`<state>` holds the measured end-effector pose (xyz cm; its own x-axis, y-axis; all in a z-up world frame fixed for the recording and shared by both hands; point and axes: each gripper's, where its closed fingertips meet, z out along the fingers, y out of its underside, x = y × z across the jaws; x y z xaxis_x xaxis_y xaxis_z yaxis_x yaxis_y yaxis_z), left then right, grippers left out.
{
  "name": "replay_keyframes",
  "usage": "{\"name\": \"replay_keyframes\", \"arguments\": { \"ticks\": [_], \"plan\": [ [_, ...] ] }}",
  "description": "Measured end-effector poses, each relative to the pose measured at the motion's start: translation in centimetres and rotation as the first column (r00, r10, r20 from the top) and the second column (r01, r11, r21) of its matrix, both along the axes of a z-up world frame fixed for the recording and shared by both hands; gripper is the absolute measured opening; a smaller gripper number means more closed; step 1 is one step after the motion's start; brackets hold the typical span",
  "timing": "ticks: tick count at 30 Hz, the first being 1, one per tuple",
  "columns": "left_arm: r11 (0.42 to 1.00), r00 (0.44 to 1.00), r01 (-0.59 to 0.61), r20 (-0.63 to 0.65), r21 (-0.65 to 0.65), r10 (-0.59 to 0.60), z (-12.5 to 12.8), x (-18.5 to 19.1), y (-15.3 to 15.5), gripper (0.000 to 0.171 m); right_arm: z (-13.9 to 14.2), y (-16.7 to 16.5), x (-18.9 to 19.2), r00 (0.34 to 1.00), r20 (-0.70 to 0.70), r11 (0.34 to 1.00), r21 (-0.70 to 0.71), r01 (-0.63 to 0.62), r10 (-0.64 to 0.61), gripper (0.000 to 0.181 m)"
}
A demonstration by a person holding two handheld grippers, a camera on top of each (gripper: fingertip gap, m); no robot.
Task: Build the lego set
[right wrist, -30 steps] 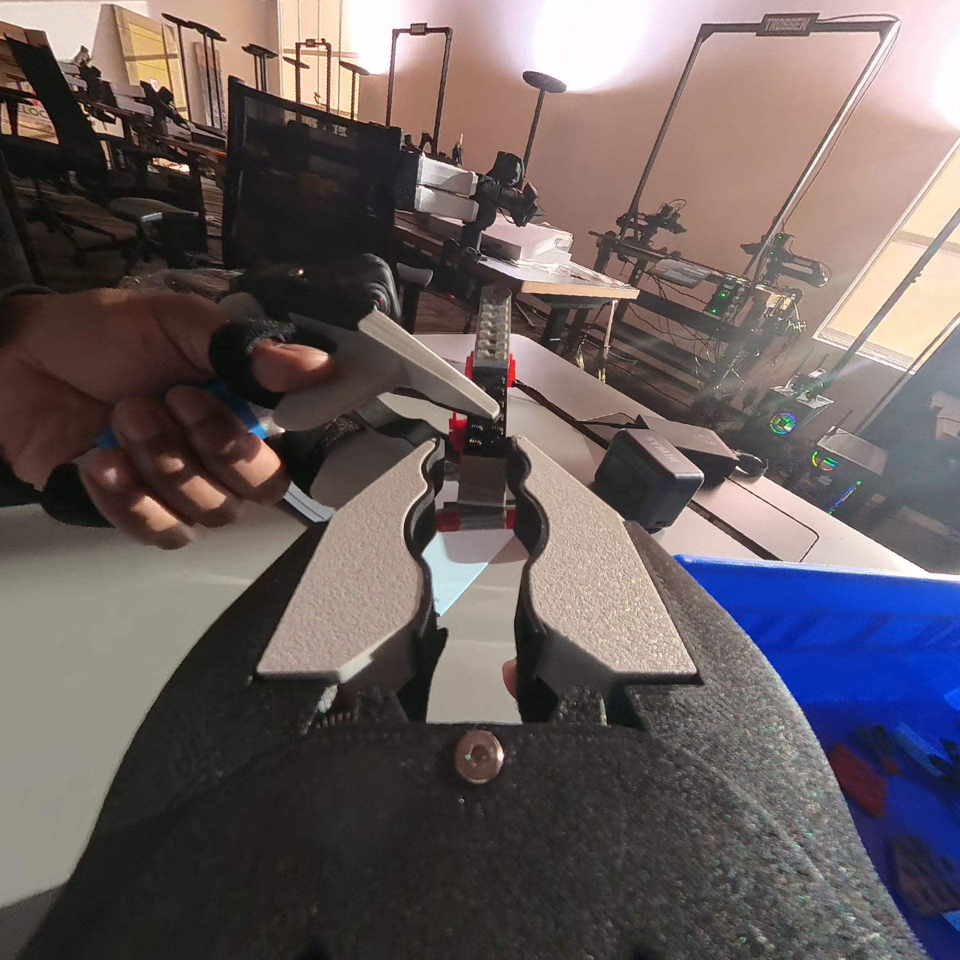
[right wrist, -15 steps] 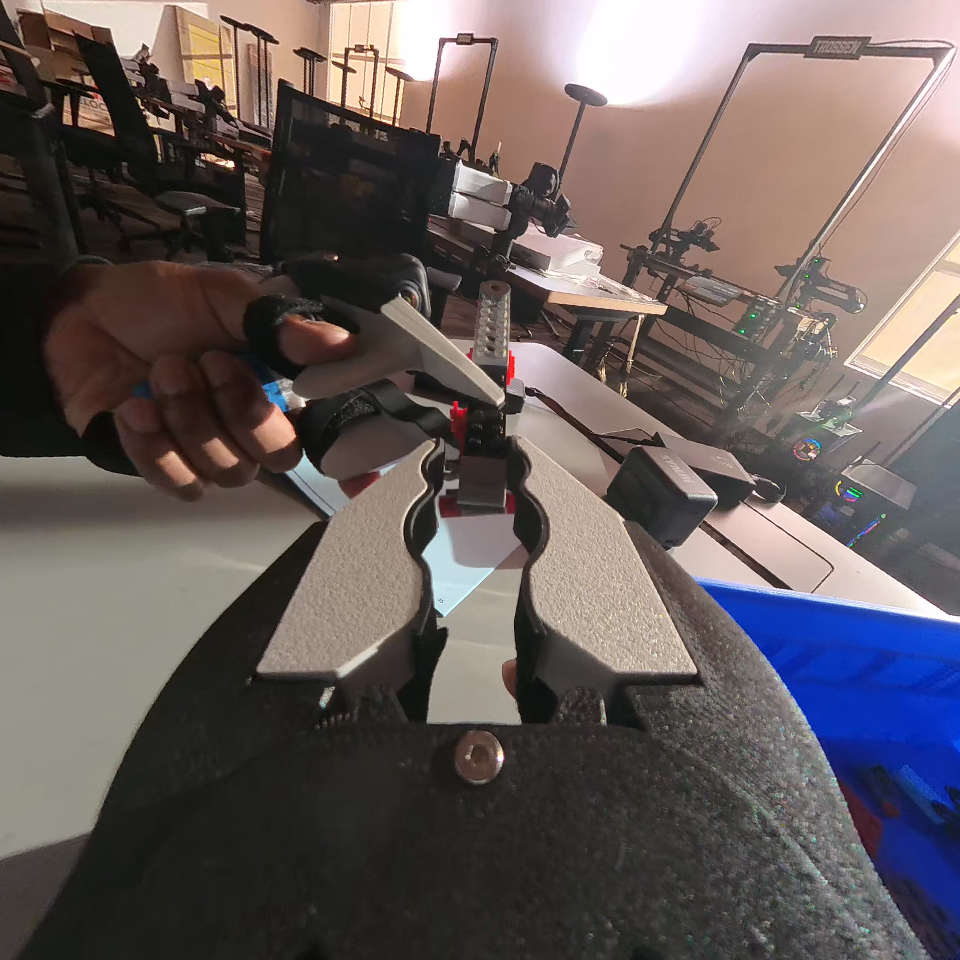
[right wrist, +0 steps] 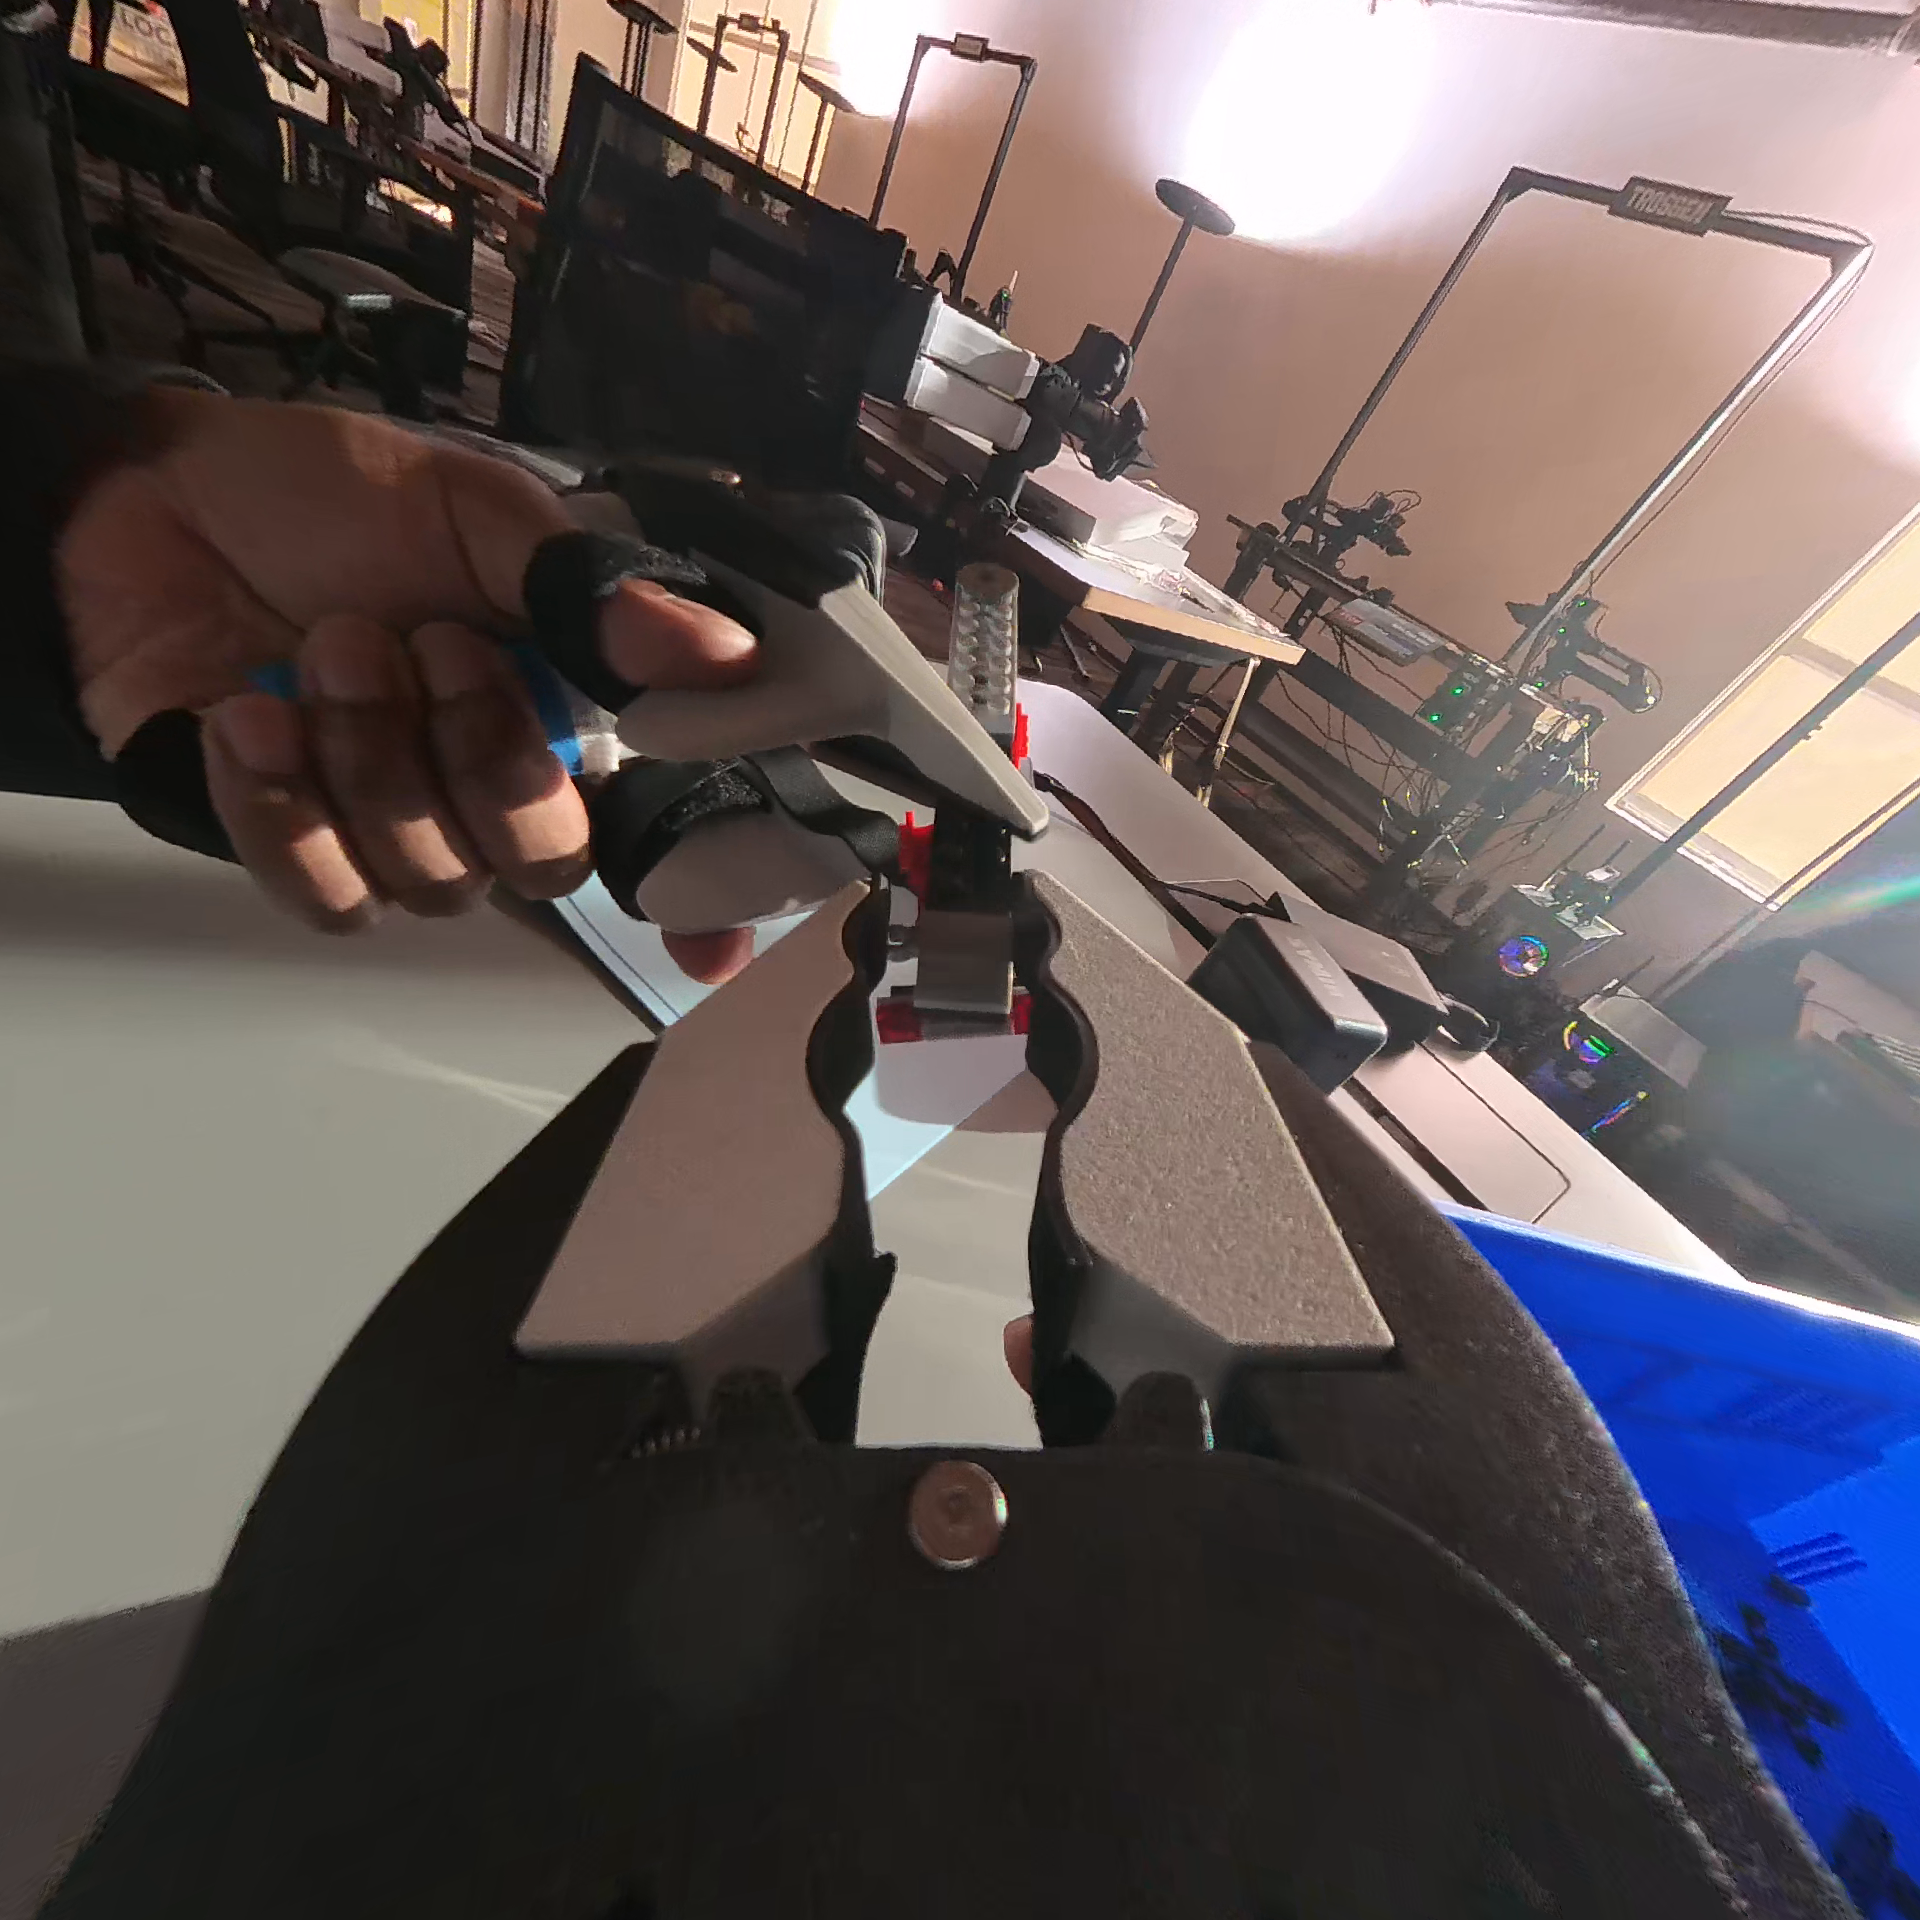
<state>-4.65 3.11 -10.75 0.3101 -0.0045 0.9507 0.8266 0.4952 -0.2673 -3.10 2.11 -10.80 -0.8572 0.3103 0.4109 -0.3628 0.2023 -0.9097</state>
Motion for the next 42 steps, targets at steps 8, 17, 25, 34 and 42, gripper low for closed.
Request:
{"name": "replay_keyframes", "arguments": {
  "ticks": [8, 17, 25, 34, 42],
  "plan": [
    [1.000, 1.000, 0.001, 0.016, -0.012, -0.001, -0.4, 0.0, -0.1, 0.022, -0.1, 0.0, 0.0, 1.000, -0.018, 1.000, 0.015, 0.003, -0.003, 0.025],
    [1.000, 1.000, -0.008, -0.013, -0.025, 0.008, -0.1, 0.0, -0.1, 0.019, 0.3, 0.0, 0.2, 0.999, 0.034, 1.000, -0.026, -0.017, 0.018, 0.035],
    [1.000, 1.000, -0.004, -0.014, -0.024, 0.004, 0.0, 0.0, -0.1, 0.019, 0.4, 0.1, 0.1, 1.000, 0.002, 1.000, -0.012, -0.004, 0.004, 0.038],
    [0.995, 1.000, -0.007, -0.028, -0.095, 0.004, -0.7, 0.0, 0.1, 0.019, -0.1, 0.3, -0.7, 0.998, -0.039, 0.997, 0.062, 0.048, -0.046, 0.029],
    [0.980, 0.995, -0.051, -0.095, -0.192, 0.033, -0.7, -0.1, -0.1, 0.019, -0.9, 0.2, -0.3, 0.998, -0.007, 0.985, 0.164, 0.062, -0.061, 0.044]
  ]
}}
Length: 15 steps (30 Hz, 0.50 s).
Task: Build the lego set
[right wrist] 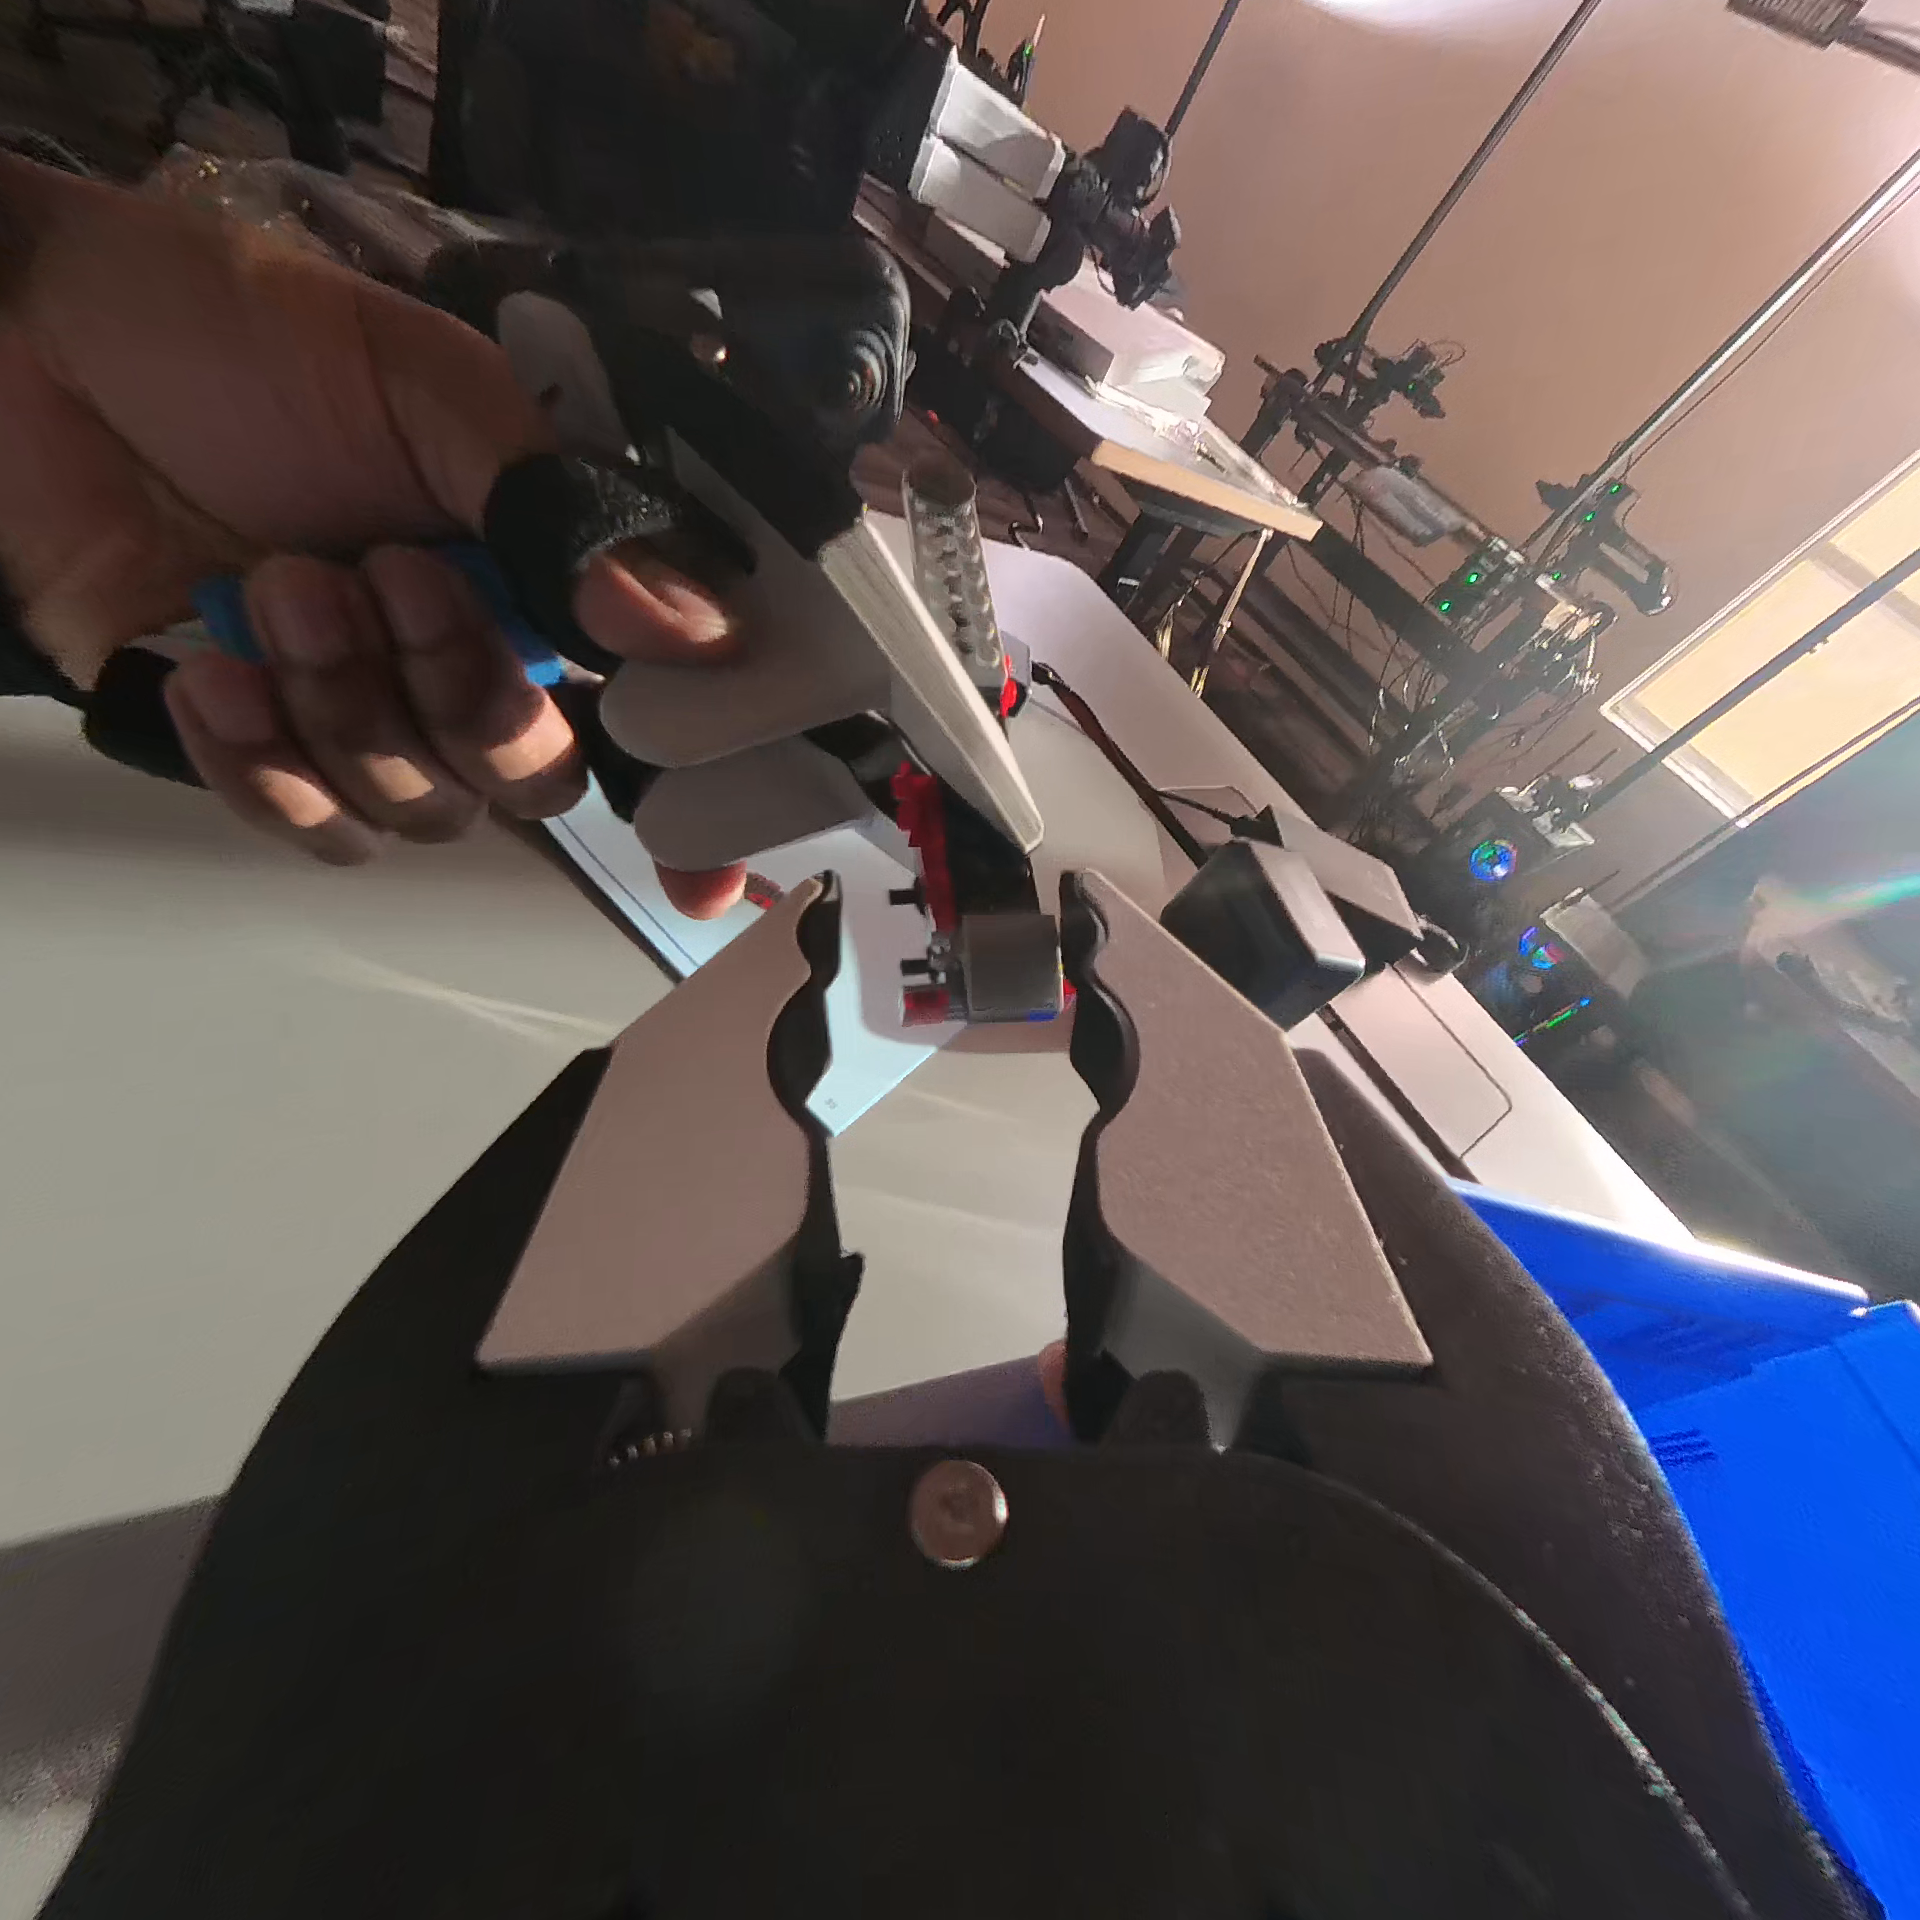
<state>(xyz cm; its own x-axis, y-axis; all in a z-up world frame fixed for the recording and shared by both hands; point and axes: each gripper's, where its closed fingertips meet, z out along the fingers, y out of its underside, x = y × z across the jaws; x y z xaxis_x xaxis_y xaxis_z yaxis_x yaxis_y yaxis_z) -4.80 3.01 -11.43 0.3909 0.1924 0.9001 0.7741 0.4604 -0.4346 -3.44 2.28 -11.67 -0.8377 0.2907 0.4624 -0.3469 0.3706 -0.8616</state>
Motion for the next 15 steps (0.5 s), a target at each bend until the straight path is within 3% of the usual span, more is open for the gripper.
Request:
{"name": "replay_keyframes", "arguments": {
  "ticks": [7, 15],
  "plan": [
    [0.999, 1.000, -0.003, -0.016, -0.050, 0.002, -0.5, 0.0, 0.3, 0.019, -0.5, 0.4, 0.0, 0.997, 0.072, 0.996, 0.080, 0.031, -0.037, 0.050],
    [0.988, 0.999, 0.024, -0.032, -0.154, -0.029, -1.8, 0.2, 0.9, 0.019, -1.4, 1.0, 0.0, 0.998, 0.042, 0.984, 0.177, 0.032, -0.040, 0.037]
  ]
}}
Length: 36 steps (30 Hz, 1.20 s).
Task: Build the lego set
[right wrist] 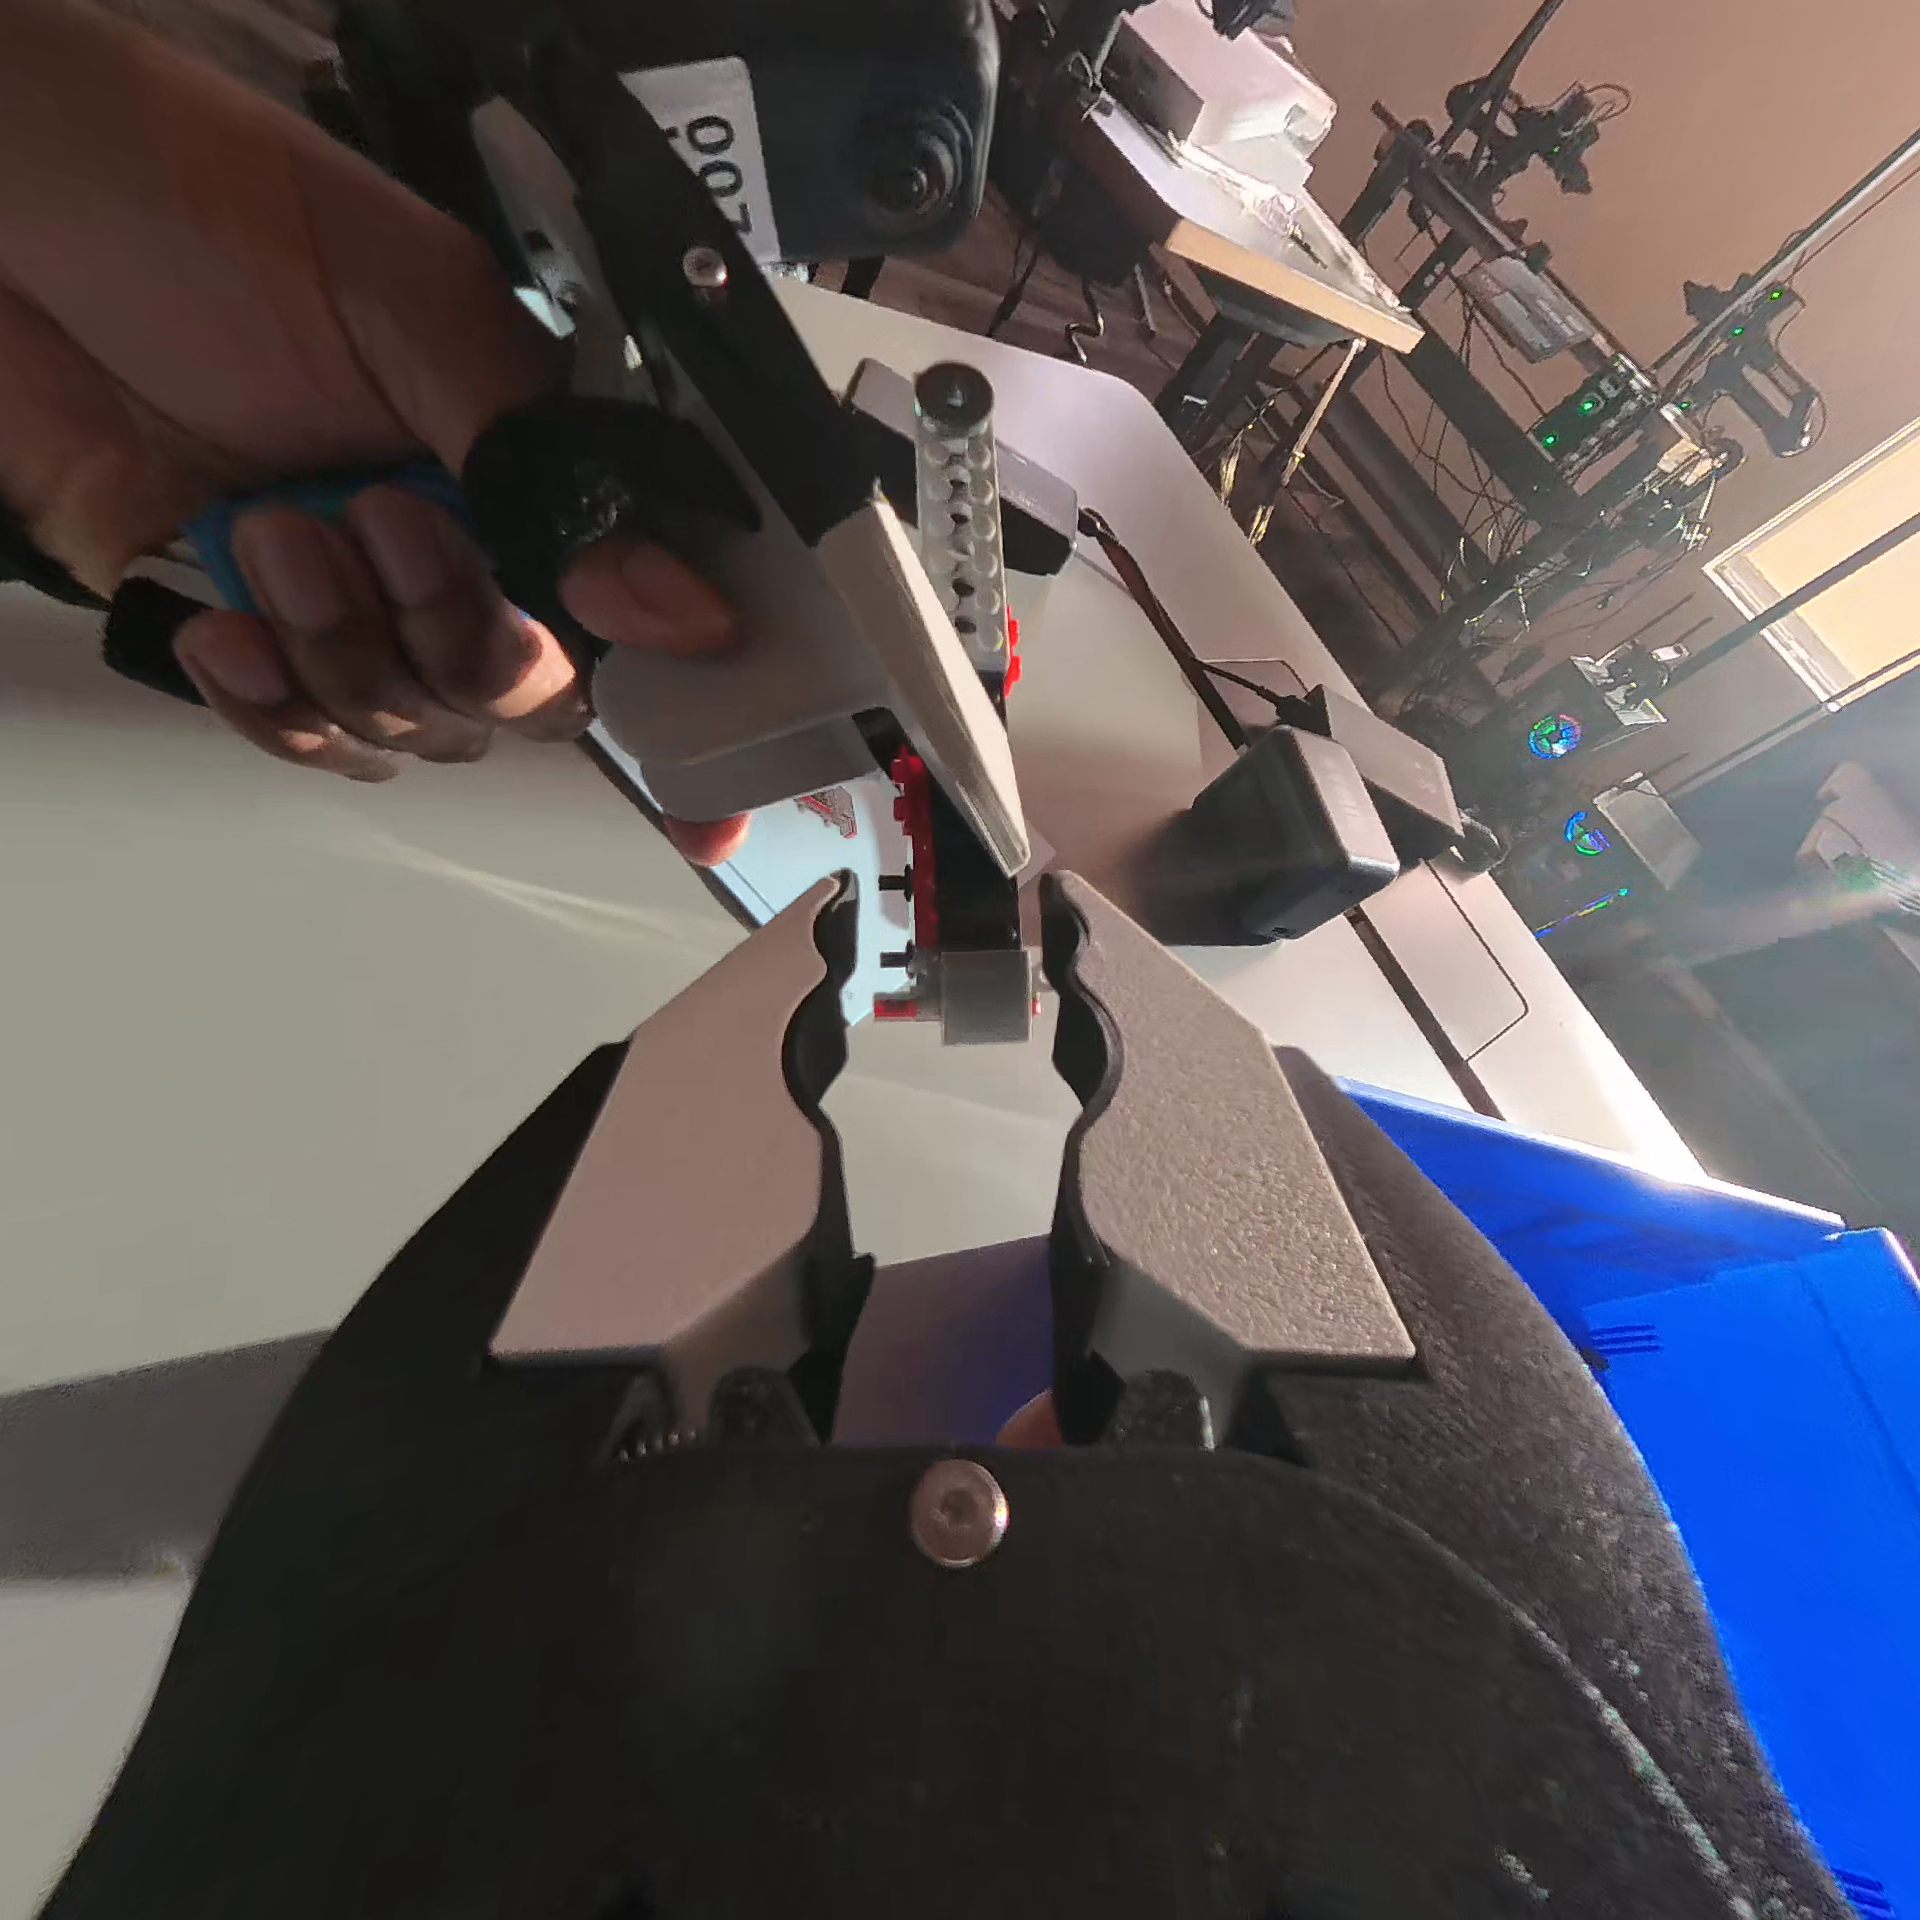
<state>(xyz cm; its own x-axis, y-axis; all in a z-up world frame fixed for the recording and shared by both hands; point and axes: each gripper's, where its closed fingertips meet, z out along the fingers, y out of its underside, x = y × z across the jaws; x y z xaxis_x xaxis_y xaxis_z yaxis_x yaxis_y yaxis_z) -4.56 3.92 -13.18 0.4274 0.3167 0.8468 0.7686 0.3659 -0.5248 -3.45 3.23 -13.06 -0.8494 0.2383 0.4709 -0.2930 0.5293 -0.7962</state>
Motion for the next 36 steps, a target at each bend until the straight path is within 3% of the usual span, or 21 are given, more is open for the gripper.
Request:
{"name": "replay_keyframes", "arguments": {
  "ticks": [6, 22, 27, 32, 36],
  "plan": [
    [0.999, 1.000, 0.028, 0.004, -0.016, -0.028, -0.4, 0.3, 0.5, 0.019, -0.7, 0.2, -0.4, 1.000, -0.009, 0.999, 0.038, 0.015, -0.014, 0.028],
    [0.982, 0.993, 0.054, 0.092, 0.183, -0.071, 0.7, 0.5, 0.5, 0.030, -0.5, 0.0, -0.5, 1.000, -0.013, 1.000, -0.001, -0.013, 0.013, 0.019],
    [0.949, 0.992, 0.059, 0.086, 0.311, -0.090, 2.2, 0.4, 0.6, 0.047, 0.1, 0.3, -0.9, 0.996, 0.088, 0.997, -0.076, 0.015, -0.009, 0.019],
    [0.950, 0.994, 0.107, -0.020, 0.295, -0.106, 3.4, 0.9, 0.7, 0.054, 1.3, 0.4, -1.0, 0.972, 0.235, 0.980, -0.196, 0.040, 0.008, 0.019],
    [0.951, 0.979, 0.179, -0.139, 0.252, -0.148, 4.2, 1.7, 0.8, 0.051, 2.4, 0.6, -0.9, 0.940, 0.337, 0.957, -0.287, 0.050, 0.052, 0.019]
  ]
}}
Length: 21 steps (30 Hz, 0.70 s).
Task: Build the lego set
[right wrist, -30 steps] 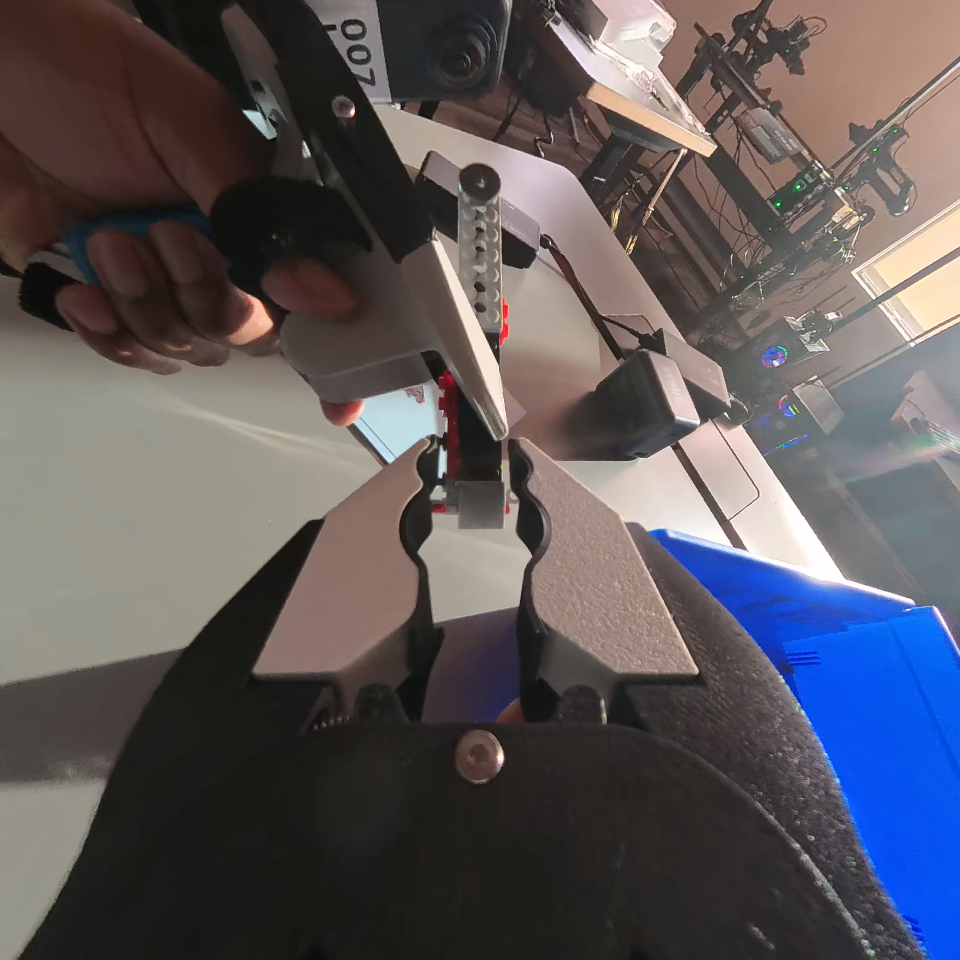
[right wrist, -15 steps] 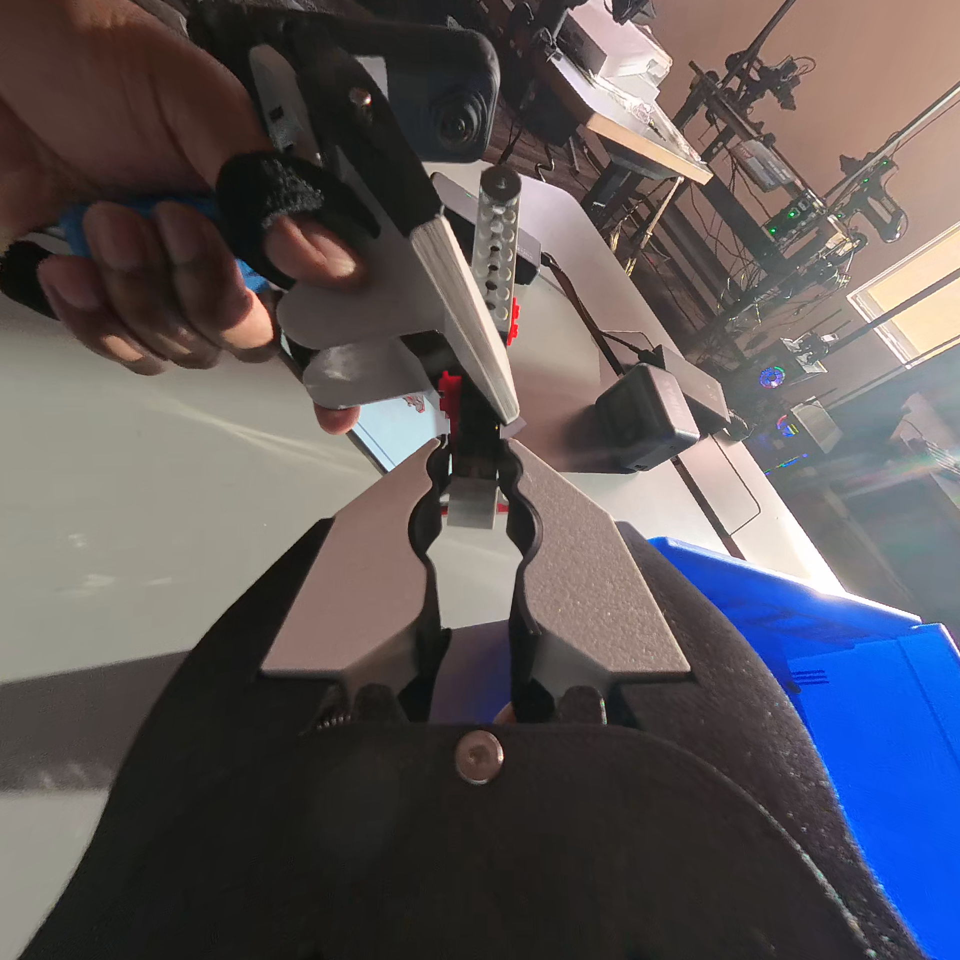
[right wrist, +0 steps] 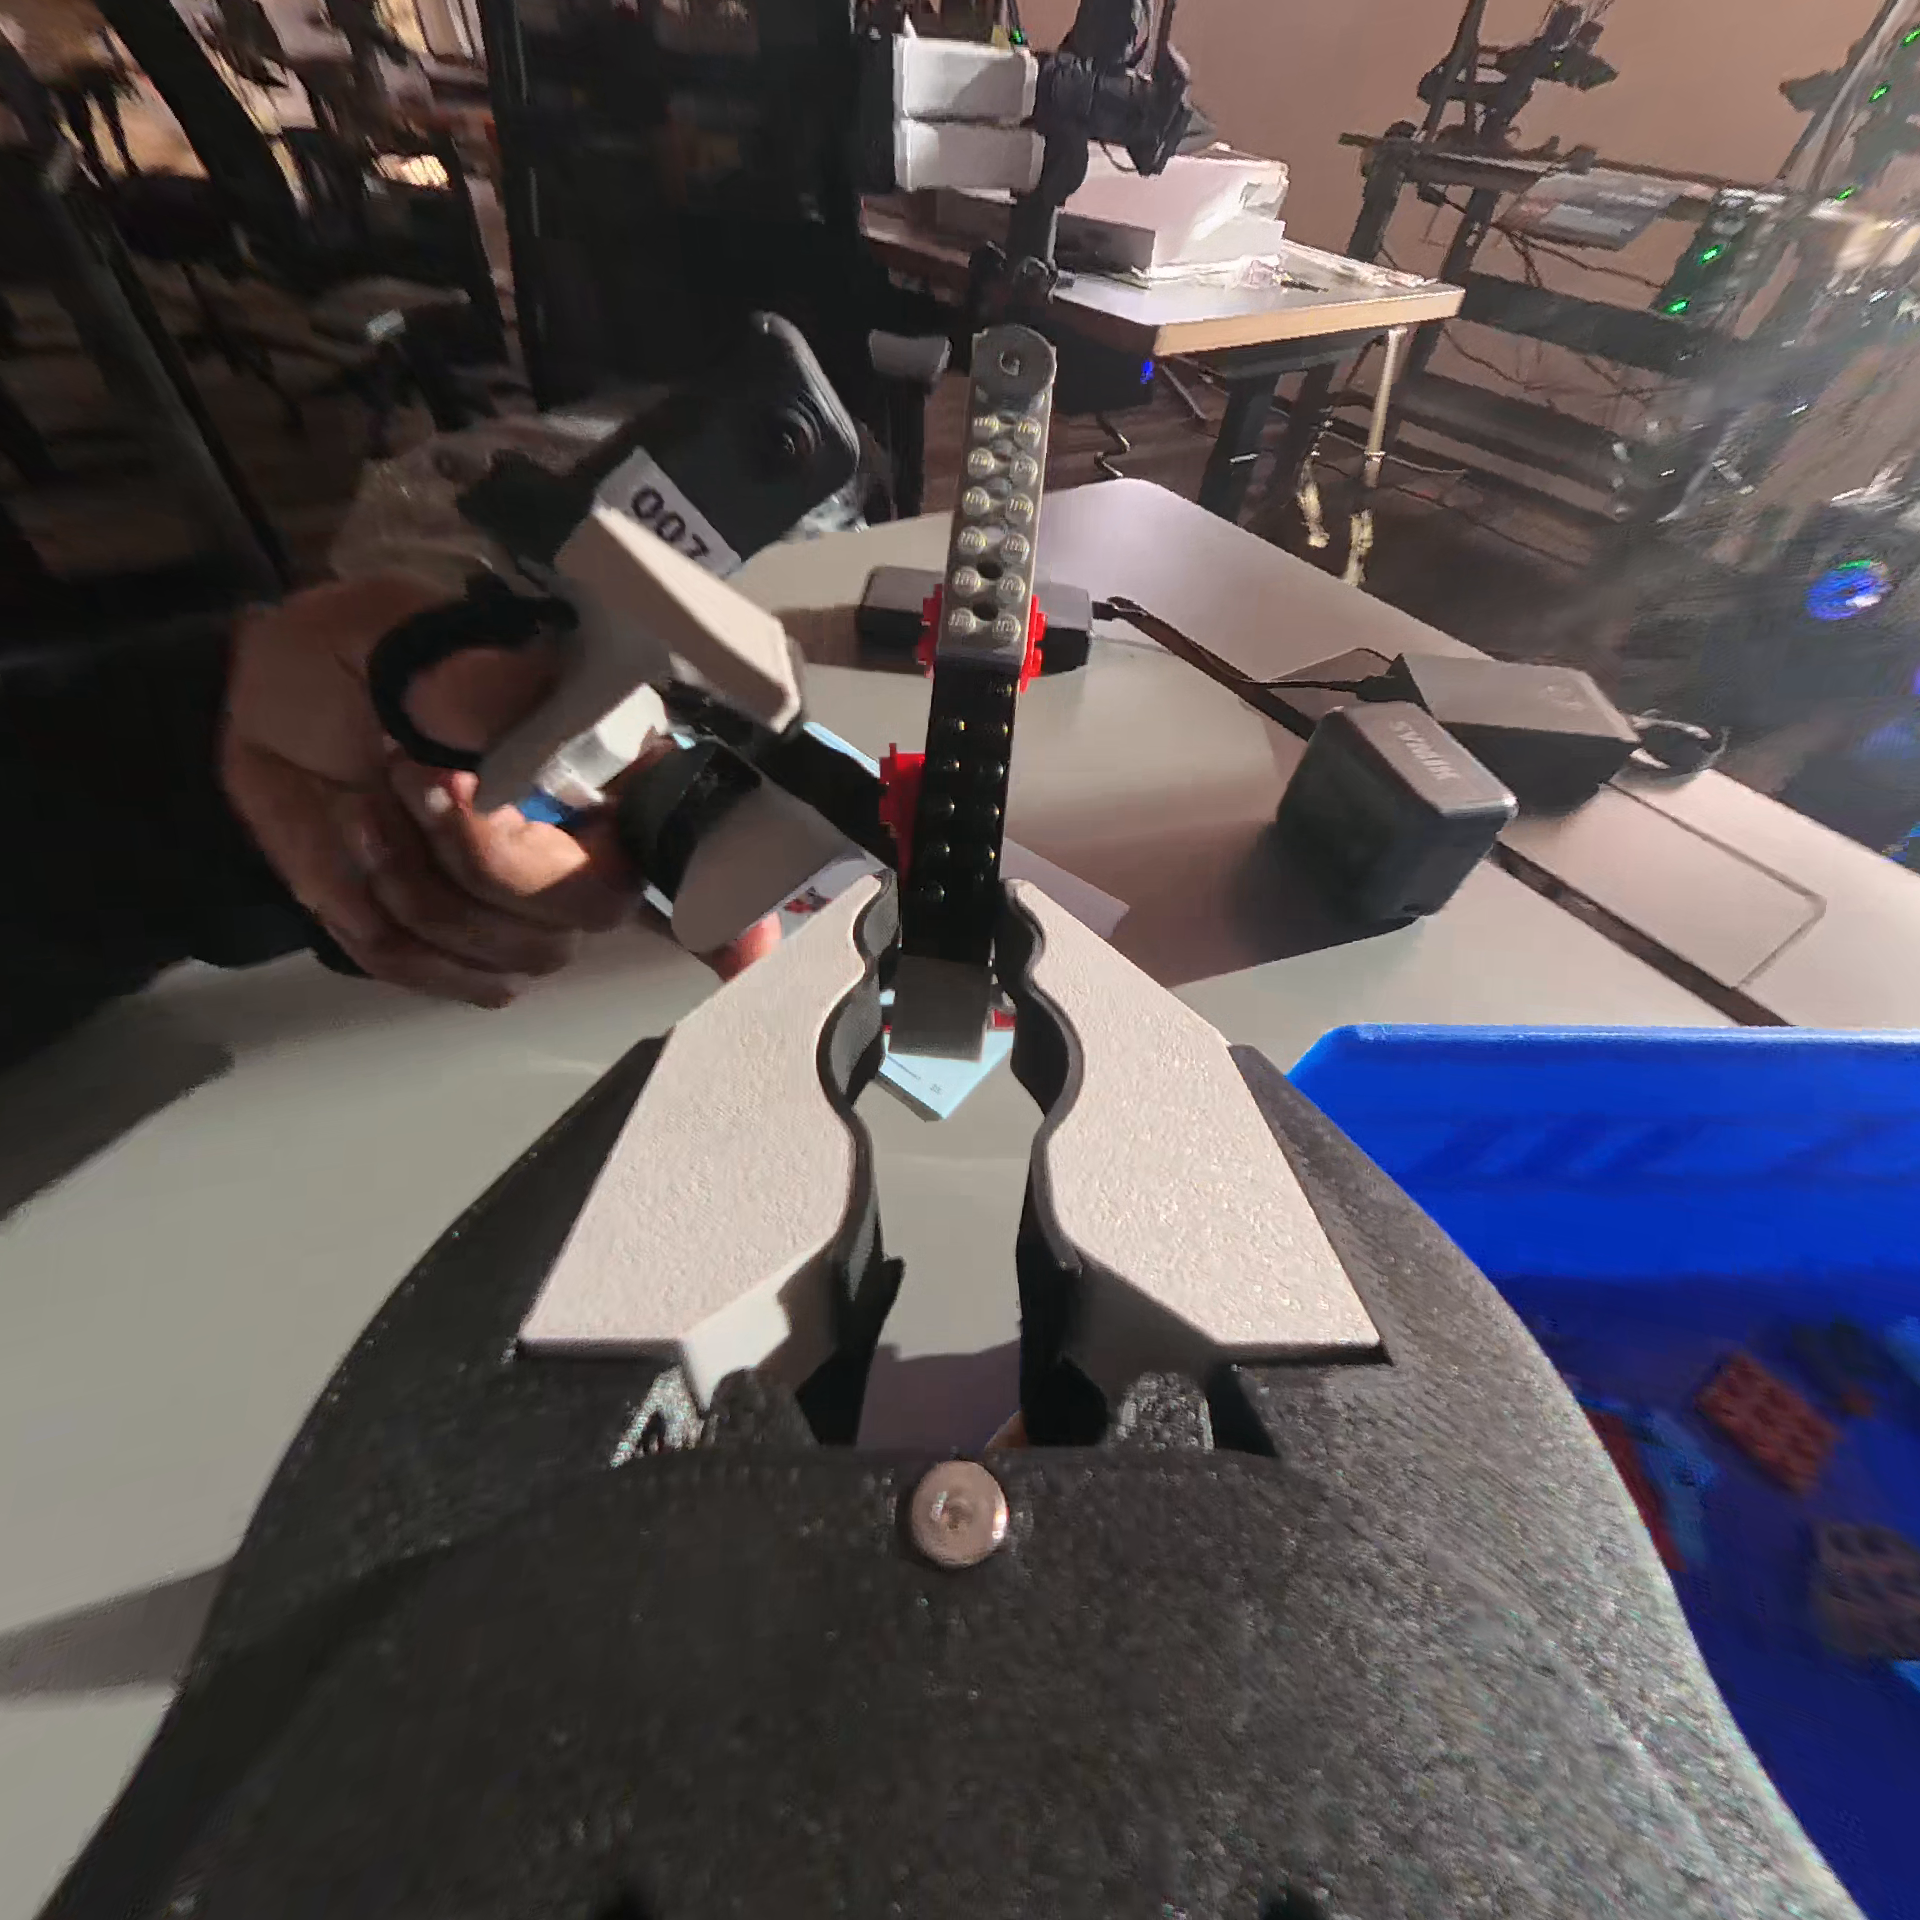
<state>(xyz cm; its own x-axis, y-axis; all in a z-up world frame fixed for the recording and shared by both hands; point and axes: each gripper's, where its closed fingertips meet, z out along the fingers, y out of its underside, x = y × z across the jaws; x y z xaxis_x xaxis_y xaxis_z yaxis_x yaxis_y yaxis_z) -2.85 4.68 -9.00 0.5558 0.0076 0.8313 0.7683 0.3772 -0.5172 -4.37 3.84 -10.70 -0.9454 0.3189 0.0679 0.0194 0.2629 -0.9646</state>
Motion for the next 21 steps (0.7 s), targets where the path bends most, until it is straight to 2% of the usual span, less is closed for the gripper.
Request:
{"name": "replay_keyframes", "arguments": {
  "ticks": [5, 16, 21],
  "plan": [
    [0.998, 0.996, -0.034, -0.090, -0.045, 0.030, -0.36, -0.12, -0.10, 0.020, 0.92, 0.02, 0.57, 0.987, 0.144, 0.992, -0.109, -0.056, 0.072, 0.019],
    [1.000, 0.999, 0.022, -0.037, 0.009, -0.022, -0.43, 0.20, 0.21, 0.017, 0.85, 0.41, 0.71, 0.995, 0.049, 0.996, -0.017, -0.085, 0.086, 0.020],
    [0.997, 0.999, 0.046, -0.008, 0.066, -0.045, -0.08, 0.34, 0.23, 0.016, 1.23, 0.51, 0.83, 0.993, 0.079, 0.996, -0.029, -0.084, 0.087, 0.020]
  ]
}}
